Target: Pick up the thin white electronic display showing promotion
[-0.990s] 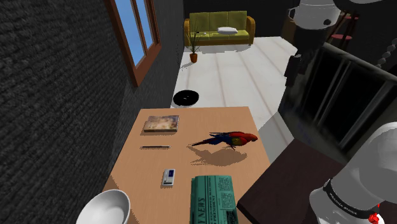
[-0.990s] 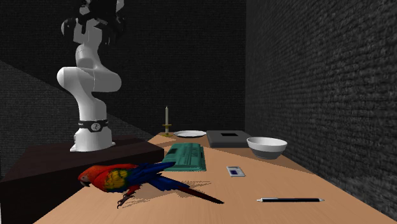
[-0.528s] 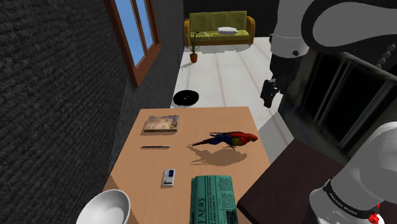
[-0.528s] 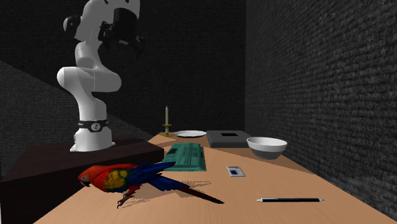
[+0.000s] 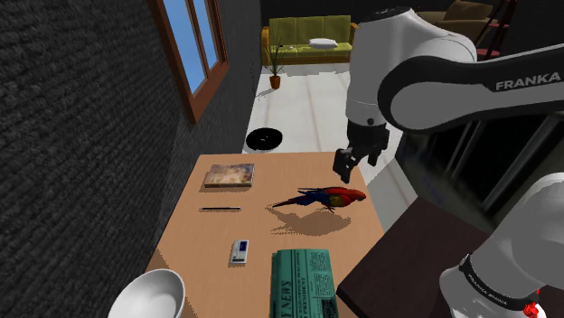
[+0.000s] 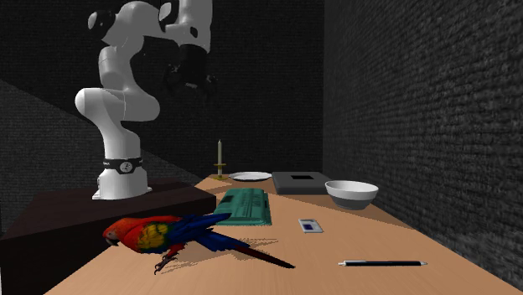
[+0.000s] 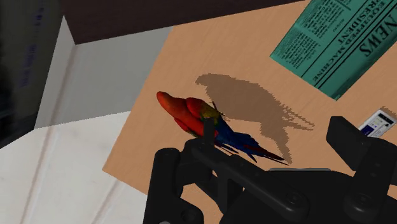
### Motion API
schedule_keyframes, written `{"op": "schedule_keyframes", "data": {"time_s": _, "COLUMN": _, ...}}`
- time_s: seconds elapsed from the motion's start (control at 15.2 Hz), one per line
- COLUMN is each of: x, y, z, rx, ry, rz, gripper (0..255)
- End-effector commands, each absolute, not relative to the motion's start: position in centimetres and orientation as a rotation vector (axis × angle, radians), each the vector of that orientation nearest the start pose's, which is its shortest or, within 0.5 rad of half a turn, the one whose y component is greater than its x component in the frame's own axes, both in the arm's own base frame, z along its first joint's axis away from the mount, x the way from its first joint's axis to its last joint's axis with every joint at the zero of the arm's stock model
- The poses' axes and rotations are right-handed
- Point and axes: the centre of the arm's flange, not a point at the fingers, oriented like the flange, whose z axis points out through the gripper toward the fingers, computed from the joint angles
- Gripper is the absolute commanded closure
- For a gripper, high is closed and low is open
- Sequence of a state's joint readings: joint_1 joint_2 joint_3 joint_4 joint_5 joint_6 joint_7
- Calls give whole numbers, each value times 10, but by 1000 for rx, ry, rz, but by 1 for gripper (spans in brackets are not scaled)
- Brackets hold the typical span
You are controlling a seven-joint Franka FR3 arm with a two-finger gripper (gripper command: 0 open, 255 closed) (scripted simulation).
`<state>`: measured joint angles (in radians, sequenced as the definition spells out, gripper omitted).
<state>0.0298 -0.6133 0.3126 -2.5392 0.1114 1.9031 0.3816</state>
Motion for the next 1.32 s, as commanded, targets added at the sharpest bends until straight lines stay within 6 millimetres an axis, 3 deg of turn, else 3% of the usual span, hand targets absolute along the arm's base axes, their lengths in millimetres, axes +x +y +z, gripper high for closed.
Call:
{"op": "schedule_keyframes", "data": {"time_s": 0.0, "x": 347, "y": 151, "z": 444, "rx": -3210, "ry": 267, "rz": 23, "gripper": 0}}
{"op": "schedule_keyframes", "data": {"time_s": 1.25, "x": 449, "y": 300, "z": 276, "rx": -3116, "ry": 675, "rz": 16, "gripper": 0}}
